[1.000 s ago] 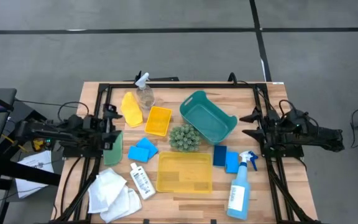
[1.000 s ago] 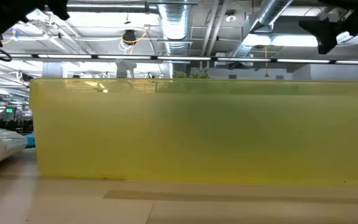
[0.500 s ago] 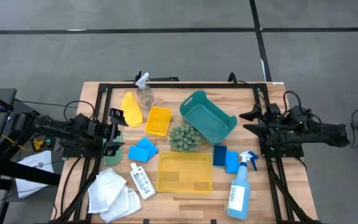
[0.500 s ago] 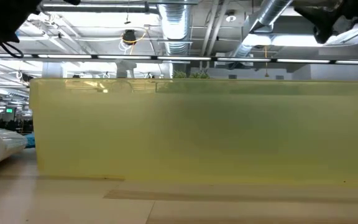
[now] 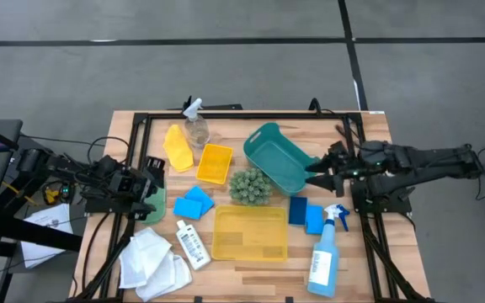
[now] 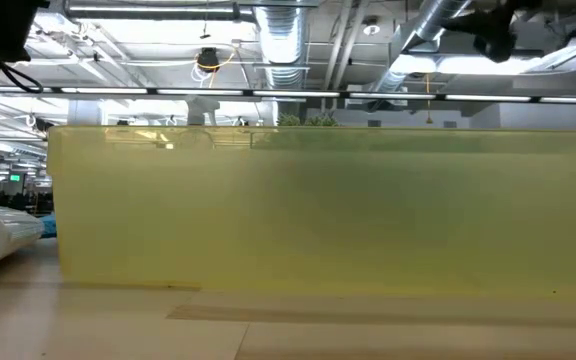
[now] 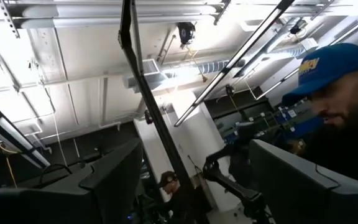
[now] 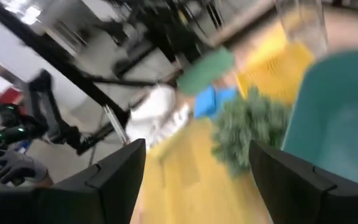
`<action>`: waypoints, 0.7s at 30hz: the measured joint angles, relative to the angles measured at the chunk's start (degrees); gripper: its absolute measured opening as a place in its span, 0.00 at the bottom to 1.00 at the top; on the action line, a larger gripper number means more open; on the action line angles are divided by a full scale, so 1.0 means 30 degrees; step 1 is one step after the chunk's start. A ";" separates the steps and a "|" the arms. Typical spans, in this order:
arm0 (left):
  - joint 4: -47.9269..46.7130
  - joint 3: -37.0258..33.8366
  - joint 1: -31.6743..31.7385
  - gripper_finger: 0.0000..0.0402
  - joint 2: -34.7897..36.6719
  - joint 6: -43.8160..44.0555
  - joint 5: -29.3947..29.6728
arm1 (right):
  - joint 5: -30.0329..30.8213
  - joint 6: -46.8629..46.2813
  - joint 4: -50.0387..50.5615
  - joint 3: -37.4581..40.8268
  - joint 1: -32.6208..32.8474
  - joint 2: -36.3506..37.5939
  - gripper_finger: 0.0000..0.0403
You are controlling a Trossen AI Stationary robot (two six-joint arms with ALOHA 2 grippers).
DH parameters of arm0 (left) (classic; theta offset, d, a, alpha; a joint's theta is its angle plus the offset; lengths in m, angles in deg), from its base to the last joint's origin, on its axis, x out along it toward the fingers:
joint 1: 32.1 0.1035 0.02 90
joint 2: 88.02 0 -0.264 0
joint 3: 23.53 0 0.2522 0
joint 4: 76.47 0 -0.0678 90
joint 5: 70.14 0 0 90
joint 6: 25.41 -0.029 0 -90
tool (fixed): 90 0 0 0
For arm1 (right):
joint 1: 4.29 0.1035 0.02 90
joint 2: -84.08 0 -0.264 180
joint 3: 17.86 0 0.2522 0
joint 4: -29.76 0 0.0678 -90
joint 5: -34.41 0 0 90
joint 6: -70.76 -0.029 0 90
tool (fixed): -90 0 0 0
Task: Pick & Place Kitchen Items
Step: Put the white spray bottle into the bottom yellow bin
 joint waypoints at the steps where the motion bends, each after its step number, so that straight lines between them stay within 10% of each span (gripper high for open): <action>1: 0.0007 0.0000 -0.0001 0.72 0.0000 0.0004 0.0000 | 0.0195 -0.0765 0.1140 -0.0785 0.0204 -0.0775 0.69; 9: 0.0483 0.0000 0.0000 0.72 0.0001 0.1124 0.0416 | 0.1286 -0.6822 0.9690 -0.5195 0.2268 -0.5370 0.69; 21: 0.0319 0.0000 0.0006 0.72 -0.0029 0.1392 0.3861 | 0.3492 -1.9115 1.2987 -0.4930 0.9218 -0.8819 0.69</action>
